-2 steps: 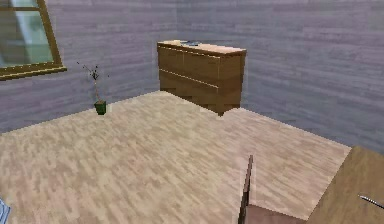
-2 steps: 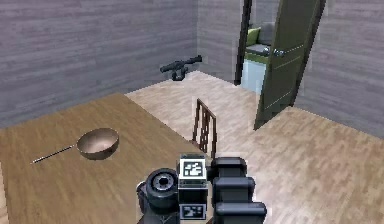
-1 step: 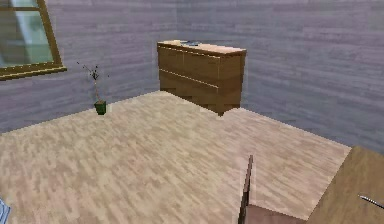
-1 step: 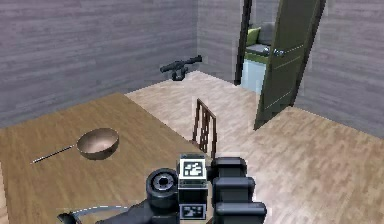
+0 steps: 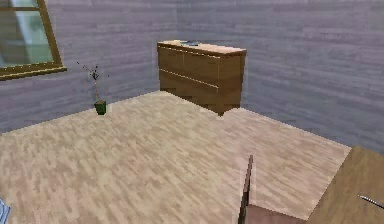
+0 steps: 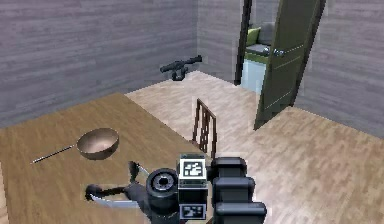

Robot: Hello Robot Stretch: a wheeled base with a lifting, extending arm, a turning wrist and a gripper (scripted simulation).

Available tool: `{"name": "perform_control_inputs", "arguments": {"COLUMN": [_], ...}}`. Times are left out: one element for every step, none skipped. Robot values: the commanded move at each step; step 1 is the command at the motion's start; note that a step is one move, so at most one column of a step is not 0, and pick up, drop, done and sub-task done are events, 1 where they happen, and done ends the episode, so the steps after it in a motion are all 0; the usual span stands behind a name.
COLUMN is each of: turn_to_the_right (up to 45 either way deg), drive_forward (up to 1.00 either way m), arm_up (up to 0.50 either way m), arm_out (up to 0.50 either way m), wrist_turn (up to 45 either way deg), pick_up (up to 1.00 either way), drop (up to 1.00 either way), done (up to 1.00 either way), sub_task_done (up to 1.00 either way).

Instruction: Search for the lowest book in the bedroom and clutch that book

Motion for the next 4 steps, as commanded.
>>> {"name": "perform_control_inputs", "arguments": {"turn_to_the_right": [0.0, 0.0, 0.0, 0.0], "drive_forward": [0.0, 0.0, 0.0, 0.0], "arm_up": [0.0, -0.3, 0.0, 0.1], "arm_out": [0.0, 0.0, 0.0, 0.0], "wrist_turn": [21.0, 0.0, 0.0, 0.0], "pick_up": [0.0, 0.0, 1.0, 0.0], "drop": [0.0, 0.0, 0.0, 0.0], "done": [0.0, 0.0, 0.0, 0.0], "sub_task_done": [0.0, 0.0, 0.0, 0.0]}}
